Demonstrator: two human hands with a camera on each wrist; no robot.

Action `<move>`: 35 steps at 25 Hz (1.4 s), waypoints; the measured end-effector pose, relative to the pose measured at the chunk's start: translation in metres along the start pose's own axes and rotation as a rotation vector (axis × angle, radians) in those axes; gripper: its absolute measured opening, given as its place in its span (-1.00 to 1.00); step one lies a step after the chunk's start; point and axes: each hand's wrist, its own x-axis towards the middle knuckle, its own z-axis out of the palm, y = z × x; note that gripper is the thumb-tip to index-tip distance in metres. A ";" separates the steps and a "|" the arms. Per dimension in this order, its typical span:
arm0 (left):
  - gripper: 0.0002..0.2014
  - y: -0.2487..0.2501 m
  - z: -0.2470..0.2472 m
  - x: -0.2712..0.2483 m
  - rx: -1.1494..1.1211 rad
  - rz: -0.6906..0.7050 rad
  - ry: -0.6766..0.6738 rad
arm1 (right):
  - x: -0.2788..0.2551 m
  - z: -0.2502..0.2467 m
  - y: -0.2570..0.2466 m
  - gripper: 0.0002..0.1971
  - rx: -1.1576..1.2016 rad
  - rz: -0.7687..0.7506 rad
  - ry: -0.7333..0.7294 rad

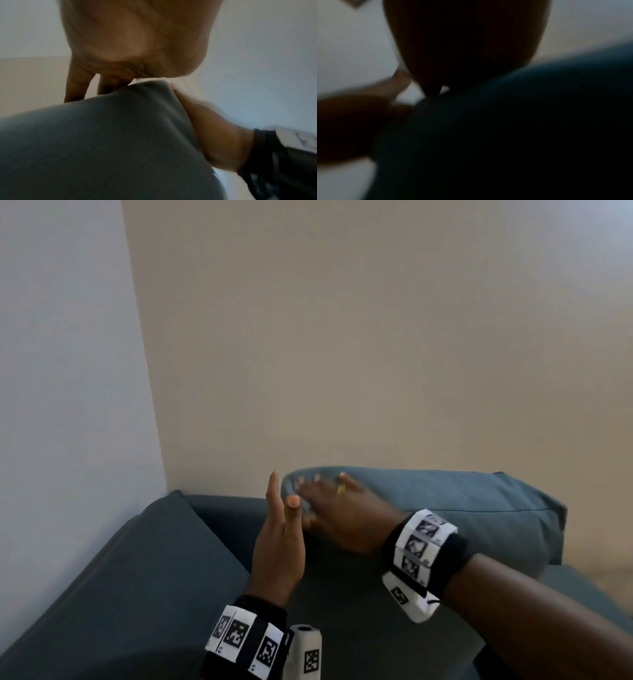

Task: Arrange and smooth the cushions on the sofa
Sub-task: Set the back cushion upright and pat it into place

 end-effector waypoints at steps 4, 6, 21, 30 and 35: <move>-0.18 0.007 0.011 -0.001 0.095 -0.062 -0.023 | -0.011 -0.034 0.039 -0.41 0.269 0.042 0.380; -0.21 0.012 0.018 -0.002 0.118 -0.021 0.006 | -0.027 -0.039 0.054 -0.48 0.283 0.271 0.575; -0.42 0.052 0.097 -0.009 1.243 0.401 -0.027 | -0.093 -0.022 0.135 -0.43 0.275 0.434 0.606; -0.25 0.075 0.162 -0.027 1.177 0.447 -0.113 | -0.146 -0.020 0.196 -0.30 0.260 0.551 0.651; -0.09 0.065 0.179 -0.038 1.214 0.472 -0.187 | -0.183 0.026 0.217 0.18 0.207 0.506 0.073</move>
